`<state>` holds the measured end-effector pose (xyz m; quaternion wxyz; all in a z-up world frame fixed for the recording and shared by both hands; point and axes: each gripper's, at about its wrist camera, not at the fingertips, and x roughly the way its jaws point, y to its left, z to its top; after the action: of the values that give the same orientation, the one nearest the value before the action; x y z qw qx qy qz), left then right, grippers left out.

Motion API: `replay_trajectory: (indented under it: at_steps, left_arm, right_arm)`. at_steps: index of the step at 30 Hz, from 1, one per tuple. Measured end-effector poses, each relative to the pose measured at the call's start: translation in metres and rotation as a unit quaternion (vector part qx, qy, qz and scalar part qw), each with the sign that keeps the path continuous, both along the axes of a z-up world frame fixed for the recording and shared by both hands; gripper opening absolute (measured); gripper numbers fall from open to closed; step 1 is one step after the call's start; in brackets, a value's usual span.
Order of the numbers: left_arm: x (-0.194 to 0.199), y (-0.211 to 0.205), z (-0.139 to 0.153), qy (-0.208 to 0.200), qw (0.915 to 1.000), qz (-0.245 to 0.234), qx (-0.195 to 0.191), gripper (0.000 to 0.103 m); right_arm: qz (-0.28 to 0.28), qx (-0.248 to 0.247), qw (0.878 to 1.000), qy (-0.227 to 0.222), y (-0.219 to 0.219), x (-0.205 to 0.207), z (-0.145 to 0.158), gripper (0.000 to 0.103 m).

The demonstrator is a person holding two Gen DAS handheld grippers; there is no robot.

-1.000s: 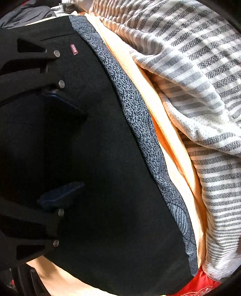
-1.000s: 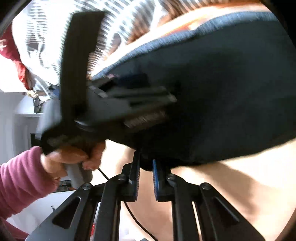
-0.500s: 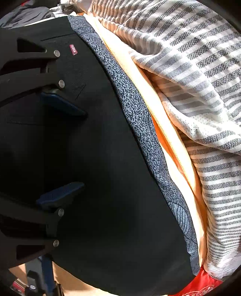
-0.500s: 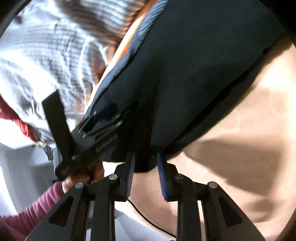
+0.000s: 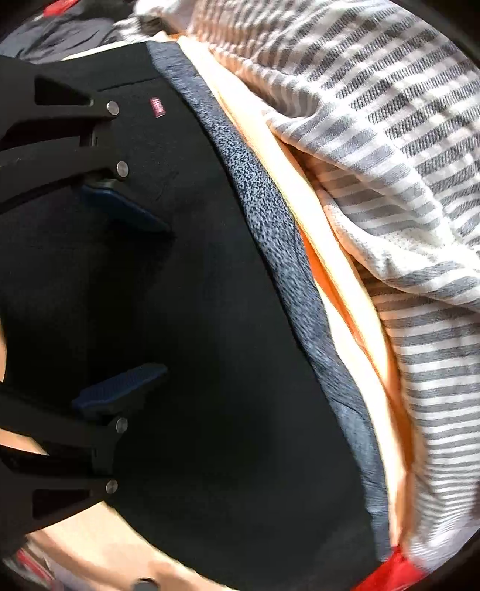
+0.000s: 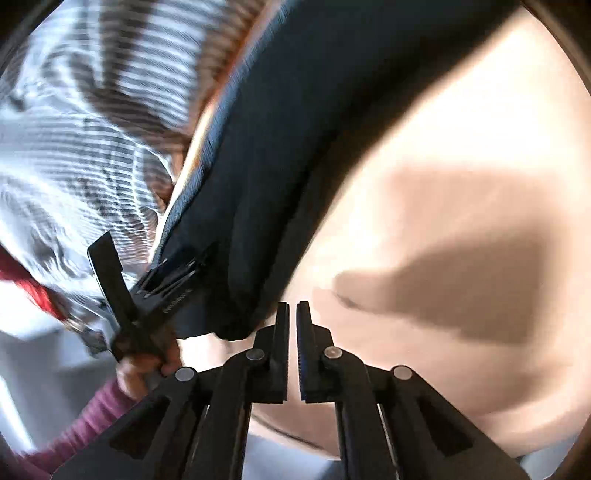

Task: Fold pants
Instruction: 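Fold the held trousers edge over with the right tool while the left tool holds the waistband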

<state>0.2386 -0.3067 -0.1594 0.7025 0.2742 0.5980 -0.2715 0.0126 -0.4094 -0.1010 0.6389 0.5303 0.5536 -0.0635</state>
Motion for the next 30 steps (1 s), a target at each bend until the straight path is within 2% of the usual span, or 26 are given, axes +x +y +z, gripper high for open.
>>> replay_trajectory:
  at_steps: [1,3,5,9,13,17,20,22,25,28,30]
  left_arm:
    - [-0.001,-0.003,0.004,0.007,0.9999,0.008,-0.005,0.075]
    - [-0.004,-0.014,0.012,0.016,0.9996,0.019,-0.013,0.075]
    - [-0.011,-0.032,0.023,0.011,0.9996,0.016,-0.02,0.075]
    - [-0.026,-0.076,0.034,-0.005,0.9994,-0.009,-0.032,0.075]
    - [-0.035,-0.113,0.02,0.003,0.9998,-0.009,-0.016,0.075]
    - [-0.037,-0.121,0.015,-0.006,0.9999,0.008,-0.004,0.075]
    - [-0.027,-0.11,0.02,-0.023,0.9989,0.04,0.001,0.075]
    - [-0.012,-0.095,0.021,-0.026,0.9965,0.079,0.007,0.075]
    - [0.002,-0.082,0.018,-0.028,0.9932,0.109,0.031,0.075]
    - [0.004,-0.085,0.012,-0.026,0.9932,0.102,0.049,0.075]
    - [0.0,-0.094,0.005,-0.016,0.9936,0.098,0.055,0.075]
  right_arm:
    - [0.003,-0.02,1.0,0.001,-0.009,-0.001,0.002,0.007]
    - [0.0,-0.08,0.997,0.015,-0.034,-0.006,0.017,0.016]
    - [-0.024,-0.116,0.993,0.028,-0.066,-0.017,0.026,0.022]
    - [-0.077,-0.14,0.986,0.043,-0.118,-0.041,0.036,0.037]
    - [-0.117,-0.161,0.978,0.054,-0.168,-0.06,0.043,0.038]
    - [-0.187,-0.173,0.965,0.071,-0.225,-0.084,0.043,0.038]
    - [-0.232,-0.166,0.955,0.079,-0.268,-0.105,0.033,0.037]
    - [-0.253,-0.156,0.951,0.085,-0.289,-0.114,0.022,0.037]
    - [-0.268,-0.138,0.95,0.075,-0.311,-0.126,0.011,0.036]
    - [-0.268,-0.134,0.953,0.051,-0.318,-0.12,0.007,0.035]
    - [-0.271,-0.111,0.956,0.02,-0.322,-0.116,0.004,0.034]
